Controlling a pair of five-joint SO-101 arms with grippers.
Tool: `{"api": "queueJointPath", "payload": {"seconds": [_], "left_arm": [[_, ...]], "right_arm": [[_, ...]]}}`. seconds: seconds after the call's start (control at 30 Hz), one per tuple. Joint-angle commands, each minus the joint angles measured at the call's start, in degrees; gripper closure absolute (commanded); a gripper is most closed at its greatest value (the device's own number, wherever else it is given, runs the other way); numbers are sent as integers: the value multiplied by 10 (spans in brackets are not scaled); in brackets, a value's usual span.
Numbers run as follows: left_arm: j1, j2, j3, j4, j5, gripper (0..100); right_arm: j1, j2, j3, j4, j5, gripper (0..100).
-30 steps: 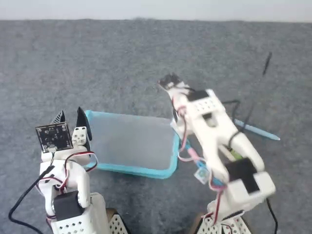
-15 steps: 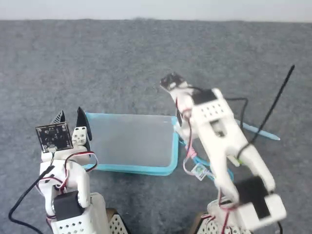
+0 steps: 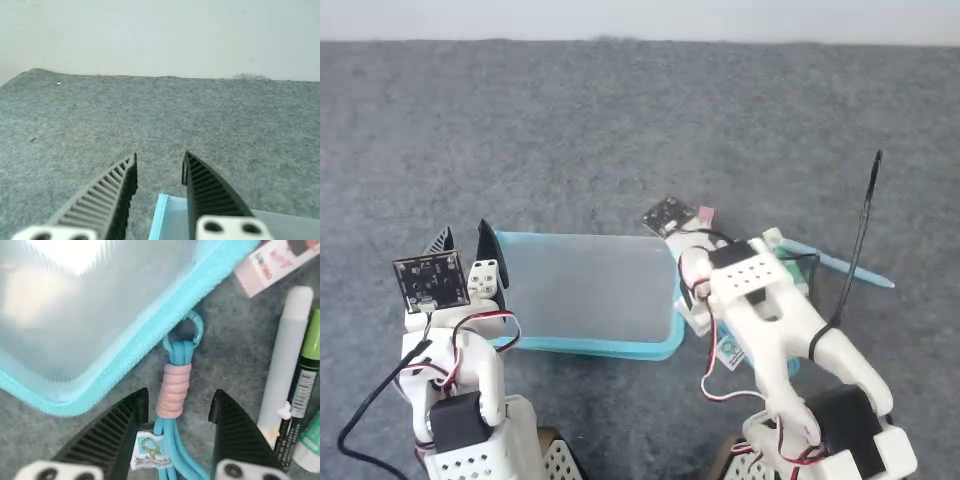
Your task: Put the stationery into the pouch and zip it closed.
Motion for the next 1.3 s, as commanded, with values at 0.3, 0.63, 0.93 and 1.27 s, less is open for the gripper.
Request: {"api": "queueJointPath", "payload": {"seconds": [0.3, 0.63, 0.93, 1.27], "left_arm": [[4, -4, -5, -13, -6, 859], [4, -5, 3, -17, -5, 859], [6, -5, 4, -17, -5, 859], [97, -2, 58, -45, -25, 855]], "right_arm": [[21, 20, -2, -70, -19, 790], [25, 58, -11, -73, -20, 932], [29, 12, -42, 3, -19, 991], [24, -254, -123, 187, -17, 991]]}}
